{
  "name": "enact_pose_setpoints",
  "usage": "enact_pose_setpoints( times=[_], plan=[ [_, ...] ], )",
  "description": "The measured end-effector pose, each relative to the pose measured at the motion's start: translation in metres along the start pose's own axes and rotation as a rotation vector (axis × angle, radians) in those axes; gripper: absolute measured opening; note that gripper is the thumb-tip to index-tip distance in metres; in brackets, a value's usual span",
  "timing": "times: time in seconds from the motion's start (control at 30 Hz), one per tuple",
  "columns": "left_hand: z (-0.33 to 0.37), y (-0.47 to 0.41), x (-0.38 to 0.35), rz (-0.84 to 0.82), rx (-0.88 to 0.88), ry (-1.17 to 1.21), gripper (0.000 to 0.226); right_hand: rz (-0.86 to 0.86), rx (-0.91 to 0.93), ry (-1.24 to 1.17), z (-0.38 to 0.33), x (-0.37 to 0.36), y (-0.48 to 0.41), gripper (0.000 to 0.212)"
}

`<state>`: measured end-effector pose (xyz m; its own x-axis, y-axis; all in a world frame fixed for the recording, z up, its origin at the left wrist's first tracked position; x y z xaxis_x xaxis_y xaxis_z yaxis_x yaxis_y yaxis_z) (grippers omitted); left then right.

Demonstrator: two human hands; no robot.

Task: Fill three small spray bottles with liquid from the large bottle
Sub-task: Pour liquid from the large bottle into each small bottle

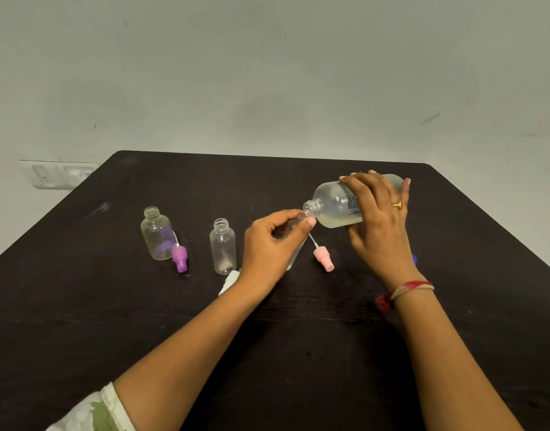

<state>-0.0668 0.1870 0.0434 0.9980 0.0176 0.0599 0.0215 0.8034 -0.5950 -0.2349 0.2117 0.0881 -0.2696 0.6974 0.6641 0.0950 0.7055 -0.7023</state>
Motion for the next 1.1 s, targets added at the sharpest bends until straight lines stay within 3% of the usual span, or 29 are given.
enact_pose_setpoints(
  times=[0.17, 1.1],
  plan=[
    [-0.0008, 0.0003, -0.0004, -0.010, -0.001, -0.020, 0.019, 0.011, 0.002, 0.004, -0.0003, 0.0012, 0.0001, 0.076],
    [0.0051, 0.0013, -0.0008, -0.020, -0.019, -0.019, 0.012, 0.029, 0.002, 0.006, -0.0006, 0.0031, -0.0004, 0.076]
  ],
)
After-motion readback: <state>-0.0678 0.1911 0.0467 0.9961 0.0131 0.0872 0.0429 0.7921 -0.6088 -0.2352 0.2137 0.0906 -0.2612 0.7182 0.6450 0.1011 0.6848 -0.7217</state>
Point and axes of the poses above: each hand's wrist, its own y-axis away from the middle knuckle, its own x-axis out of the back of the hand, z = x × y, the point moved 7 cm from there along -y, towards the middle knuckle, and after that the axes turned 14 degrees about -x, right-handed, at the moved point
